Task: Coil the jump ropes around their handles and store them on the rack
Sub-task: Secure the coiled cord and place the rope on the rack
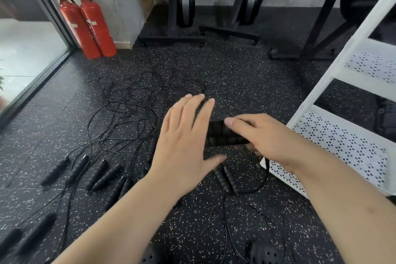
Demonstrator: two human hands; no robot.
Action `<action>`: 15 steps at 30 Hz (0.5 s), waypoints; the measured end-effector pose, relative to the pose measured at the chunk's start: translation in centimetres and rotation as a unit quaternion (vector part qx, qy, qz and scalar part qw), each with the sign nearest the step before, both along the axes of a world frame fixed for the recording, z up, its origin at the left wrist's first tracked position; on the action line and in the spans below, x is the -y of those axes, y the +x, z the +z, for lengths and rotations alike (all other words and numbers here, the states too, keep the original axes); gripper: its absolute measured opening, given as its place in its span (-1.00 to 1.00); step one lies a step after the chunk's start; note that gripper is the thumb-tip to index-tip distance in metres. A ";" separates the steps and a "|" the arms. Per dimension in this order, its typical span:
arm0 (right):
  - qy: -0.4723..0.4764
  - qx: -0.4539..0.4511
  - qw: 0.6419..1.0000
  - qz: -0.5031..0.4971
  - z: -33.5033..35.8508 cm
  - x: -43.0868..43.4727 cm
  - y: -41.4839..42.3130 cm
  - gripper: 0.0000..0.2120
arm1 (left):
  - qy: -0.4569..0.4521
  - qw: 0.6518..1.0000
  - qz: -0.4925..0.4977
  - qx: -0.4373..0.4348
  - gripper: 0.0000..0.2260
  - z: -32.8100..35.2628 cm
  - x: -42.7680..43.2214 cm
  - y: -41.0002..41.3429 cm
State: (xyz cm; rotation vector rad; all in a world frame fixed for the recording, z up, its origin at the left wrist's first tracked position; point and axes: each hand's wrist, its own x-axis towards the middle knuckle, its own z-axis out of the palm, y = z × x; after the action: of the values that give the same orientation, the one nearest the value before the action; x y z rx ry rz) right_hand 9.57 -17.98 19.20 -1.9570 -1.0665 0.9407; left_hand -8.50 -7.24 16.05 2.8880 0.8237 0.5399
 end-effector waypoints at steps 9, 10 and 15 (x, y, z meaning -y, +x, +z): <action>-0.033 -0.125 0.992 0.004 -0.4 0.2 -1.6 -0.52 | 0.028 0.998 0.017 -0.058 -0.51 -1.1 0.0 0.6; -0.032 -0.118 0.993 -0.007 -0.5 0.2 -1.8 -0.49 | 0.028 0.998 0.014 -0.055 -0.50 -1.3 0.0 0.7; -0.033 -0.126 0.988 -0.087 -1.3 -0.2 -2.6 -0.39 | 0.027 0.998 0.014 -0.049 -0.46 -1.6 0.3 0.9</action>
State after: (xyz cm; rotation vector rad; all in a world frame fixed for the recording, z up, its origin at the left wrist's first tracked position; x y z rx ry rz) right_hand 6.98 -17.82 17.87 -1.8881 -0.7178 1.1019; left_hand -7.60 -7.50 14.48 2.9775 0.8775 0.4328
